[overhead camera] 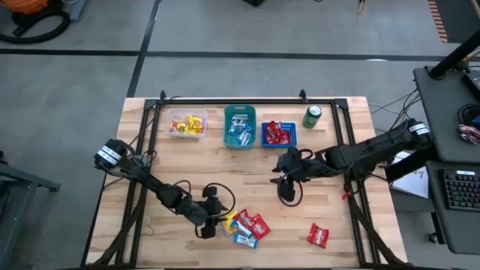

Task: Sort candy
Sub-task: Put the yellow candy into the transparent bin

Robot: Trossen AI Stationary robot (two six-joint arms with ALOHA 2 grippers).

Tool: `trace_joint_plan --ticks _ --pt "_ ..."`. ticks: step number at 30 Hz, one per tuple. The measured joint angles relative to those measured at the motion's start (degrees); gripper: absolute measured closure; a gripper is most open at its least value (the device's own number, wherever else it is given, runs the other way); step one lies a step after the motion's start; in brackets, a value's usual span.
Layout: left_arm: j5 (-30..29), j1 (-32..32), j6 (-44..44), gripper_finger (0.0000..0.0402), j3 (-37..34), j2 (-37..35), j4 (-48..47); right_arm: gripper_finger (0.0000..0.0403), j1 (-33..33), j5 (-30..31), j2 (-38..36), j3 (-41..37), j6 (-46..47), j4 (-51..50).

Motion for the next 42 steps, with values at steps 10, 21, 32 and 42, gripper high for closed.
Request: trace_joint_plan --ticks 10,21,32,42 --pt "-0.18 0.0 -5.59 0.0241 -0.41 2.05 0.21 0.0225 2.37 0.04 5.92 -0.05 0.02 0.81" --pt "-1.55 0.02 -6.01 0.0344 -0.72 2.05 -1.63 0.0227 2.43 0.04 10.82 -0.05 0.16 0.95" --pt "-6.46 -0.19 -5.87 0.0398 -0.92 0.05 -7.32 0.0229 2.43 0.13 11.17 -0.07 0.33 4.73" --pt "-12.62 -0.2 -6.65 0.0401 -0.94 -14.95 -26.88 0.0229 2.45 1.7 11.94 -0.14 -0.17 5.44"
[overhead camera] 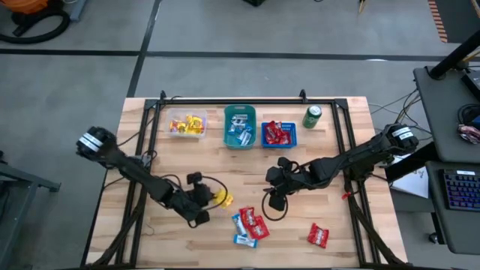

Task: Sort candy
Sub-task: Put the yellow candy into the transparent bin

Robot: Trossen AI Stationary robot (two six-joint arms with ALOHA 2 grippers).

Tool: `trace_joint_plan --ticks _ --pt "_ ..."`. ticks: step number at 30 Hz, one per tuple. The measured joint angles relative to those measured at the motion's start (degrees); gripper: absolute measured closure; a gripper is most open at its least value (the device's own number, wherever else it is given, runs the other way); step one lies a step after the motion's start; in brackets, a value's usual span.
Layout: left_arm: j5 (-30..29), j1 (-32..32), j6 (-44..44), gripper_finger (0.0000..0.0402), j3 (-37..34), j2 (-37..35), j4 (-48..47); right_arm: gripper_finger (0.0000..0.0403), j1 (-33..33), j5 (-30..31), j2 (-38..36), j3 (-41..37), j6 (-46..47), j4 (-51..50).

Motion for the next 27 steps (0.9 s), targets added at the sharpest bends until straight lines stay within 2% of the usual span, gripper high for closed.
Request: trace_joint_plan --ticks 4,7,10,13,17,20,23,27 --pt "-4.71 0.09 -1.72 0.0401 0.04 -8.16 -8.81 0.0229 0.02 0.49 0.0 0.0 -0.02 0.87" --pt "-11.84 0.55 -4.79 0.0401 0.13 -14.65 -17.71 0.0229 0.11 1.85 0.0 0.0 -0.34 1.1" --pt "-18.65 2.48 -9.48 0.0401 2.55 -20.04 -30.98 0.0229 0.11 2.89 0.0 0.0 -0.76 1.12" --pt "-21.47 6.27 -13.34 0.0401 6.56 -23.44 -44.79 0.0229 0.11 2.97 0.0 0.0 -1.06 1.21" --pt "-20.39 15.29 -13.24 0.0401 11.99 -24.59 -60.49 0.0229 0.11 3.13 0.0 0.0 -1.57 1.3" --pt "-18.24 24.97 -8.99 0.0401 15.28 -23.56 -70.21 0.0229 0.11 4.33 0.0 0.0 -1.6 1.35" --pt "-14.4 35.77 -0.04 0.0401 17.48 -21.67 -72.94 0.0229 0.11 4.5 0.0 0.0 -1.6 1.36" --pt "-10.16 48.43 12.39 0.0401 18.23 -17.7 -71.63 0.0229 0.11 4.48 0.0 0.0 -1.57 1.33"
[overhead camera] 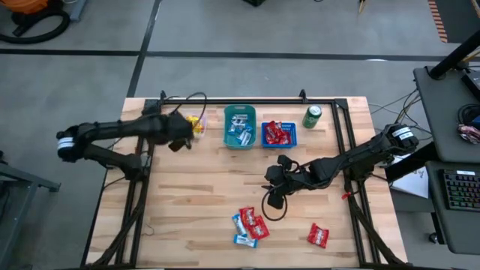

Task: Sort candy
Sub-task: Put the yellow candy into the transparent bin

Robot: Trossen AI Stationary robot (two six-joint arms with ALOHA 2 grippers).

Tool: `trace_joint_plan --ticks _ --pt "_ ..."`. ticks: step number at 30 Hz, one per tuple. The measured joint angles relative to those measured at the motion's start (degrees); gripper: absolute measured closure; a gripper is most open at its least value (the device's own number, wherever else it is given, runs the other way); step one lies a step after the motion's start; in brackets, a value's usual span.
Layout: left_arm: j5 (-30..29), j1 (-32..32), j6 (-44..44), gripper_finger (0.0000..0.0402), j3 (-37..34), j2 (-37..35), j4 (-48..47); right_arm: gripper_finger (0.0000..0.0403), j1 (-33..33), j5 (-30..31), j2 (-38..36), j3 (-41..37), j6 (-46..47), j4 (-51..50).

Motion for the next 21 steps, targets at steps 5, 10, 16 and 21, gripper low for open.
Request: trace_joint_plan --ticks 5,10,16,21 --pt "4.81 10.87 7.74 0.0401 0.05 6.75 2.39 0.0229 0.0 -0.02 0.0 0.0 0.02 -0.03" --pt "4.71 14.0 10.2 0.0401 0.2 13.73 2.89 0.0229 0.0 -0.06 0.0 0.0 0.04 -0.02" --pt "1.97 14.0 11.32 0.0391 2.9 19.74 2.92 0.0229 0.0 -0.06 0.0 0.0 0.03 -0.03" --pt "-0.21 13.98 12.47 0.0371 6.74 22.89 2.48 0.0229 0.0 -0.09 0.0 0.0 0.04 -0.04"
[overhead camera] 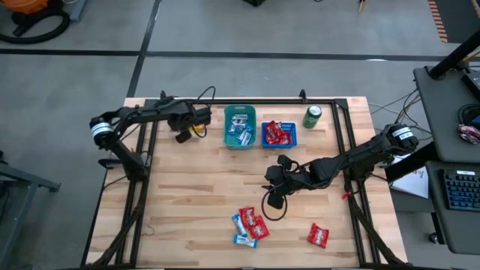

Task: Sort candy
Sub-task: Put the yellow candy into the transparent bin, then put the red candy into the blue bin

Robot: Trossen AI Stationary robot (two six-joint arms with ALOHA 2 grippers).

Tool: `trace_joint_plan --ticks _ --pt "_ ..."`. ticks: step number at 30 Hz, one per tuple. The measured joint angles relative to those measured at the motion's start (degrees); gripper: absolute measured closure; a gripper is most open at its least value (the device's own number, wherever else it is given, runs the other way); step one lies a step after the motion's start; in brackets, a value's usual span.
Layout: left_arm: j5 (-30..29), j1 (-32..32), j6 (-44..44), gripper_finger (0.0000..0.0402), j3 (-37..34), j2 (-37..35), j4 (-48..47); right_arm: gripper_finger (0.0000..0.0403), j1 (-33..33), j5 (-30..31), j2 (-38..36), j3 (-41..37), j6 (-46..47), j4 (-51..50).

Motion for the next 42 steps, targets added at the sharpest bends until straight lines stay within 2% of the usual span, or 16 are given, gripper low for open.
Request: trace_joint_plan --ticks 3,8,16,22,24,28,35,38,42 --pt "0.32 -0.07 1.06 0.0356 2.32 1.65 0.0 0.0229 0.0 0.0 0.0 0.0 0.02 0.0" --pt "4.77 -0.07 3.01 0.0323 5.5 4.05 -0.04 0.0229 0.0 -0.02 0.0 0.0 0.02 0.0" --pt "4.97 -1.03 3.1 0.0269 9.61 5.6 -0.06 0.0229 0.0 -0.04 0.0 0.0 0.04 0.01" --pt "5.36 -3.44 0.81 0.0254 11.56 4.34 -0.04 0.0229 0.0 -0.04 0.0 -0.16 0.33 0.01" --pt "8.01 -4.41 -0.88 0.0253 11.57 3.88 -0.15 0.0229 0.04 -0.04 -0.02 -0.45 1.05 0.01" --pt "13.82 -6.39 -3.5 0.0253 10.39 3.13 -0.16 0.0229 0.35 -0.06 -0.02 -1.34 2.19 0.0" --pt "13.94 -9.28 -6.75 0.0253 3.52 0.6 0.56 0.0229 2.16 -0.05 -0.02 -2.05 4.62 0.01" --pt "13.94 -12.49 -11.49 0.0257 0.73 -3.43 0.73 0.0229 3.24 -0.04 -0.02 -2.05 5.27 0.04" --pt "14.04 -20.41 -20.49 0.027 -1.91 -11.19 3.26 0.0229 4.29 -0.07 -0.11 -2.05 5.7 0.04"
